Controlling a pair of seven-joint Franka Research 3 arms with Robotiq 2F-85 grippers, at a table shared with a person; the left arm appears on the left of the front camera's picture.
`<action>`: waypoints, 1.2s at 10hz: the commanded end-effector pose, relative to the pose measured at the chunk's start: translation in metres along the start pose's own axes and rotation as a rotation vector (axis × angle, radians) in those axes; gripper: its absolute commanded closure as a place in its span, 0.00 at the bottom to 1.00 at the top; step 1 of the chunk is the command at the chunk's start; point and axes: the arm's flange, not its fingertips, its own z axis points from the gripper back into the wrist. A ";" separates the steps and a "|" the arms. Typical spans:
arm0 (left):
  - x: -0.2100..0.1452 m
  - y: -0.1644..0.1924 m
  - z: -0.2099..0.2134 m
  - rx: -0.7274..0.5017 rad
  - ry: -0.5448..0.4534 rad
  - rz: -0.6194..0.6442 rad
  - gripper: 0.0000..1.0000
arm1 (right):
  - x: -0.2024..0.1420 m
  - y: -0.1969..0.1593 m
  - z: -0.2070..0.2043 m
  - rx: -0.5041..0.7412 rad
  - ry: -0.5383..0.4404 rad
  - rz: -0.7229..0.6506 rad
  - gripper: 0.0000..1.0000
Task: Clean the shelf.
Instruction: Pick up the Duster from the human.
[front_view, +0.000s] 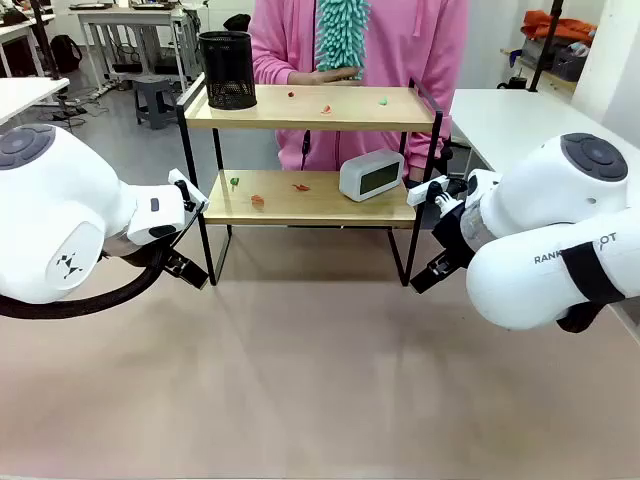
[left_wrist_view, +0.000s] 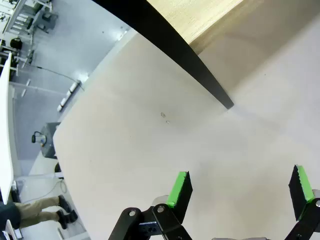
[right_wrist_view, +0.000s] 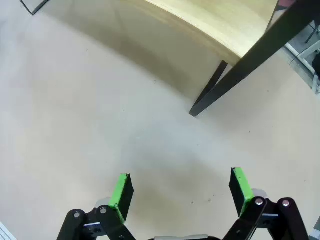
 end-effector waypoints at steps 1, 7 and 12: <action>0.000 0.000 0.000 0.000 0.000 0.000 0.00 | 0.000 0.000 0.000 0.000 0.000 0.000 0.00; 0.000 0.000 0.000 0.000 0.000 0.000 0.00 | 0.000 0.000 0.000 0.000 0.000 0.000 0.00; 0.000 0.000 0.000 0.000 0.000 0.000 0.00 | 0.000 0.000 0.000 0.000 0.000 0.000 0.00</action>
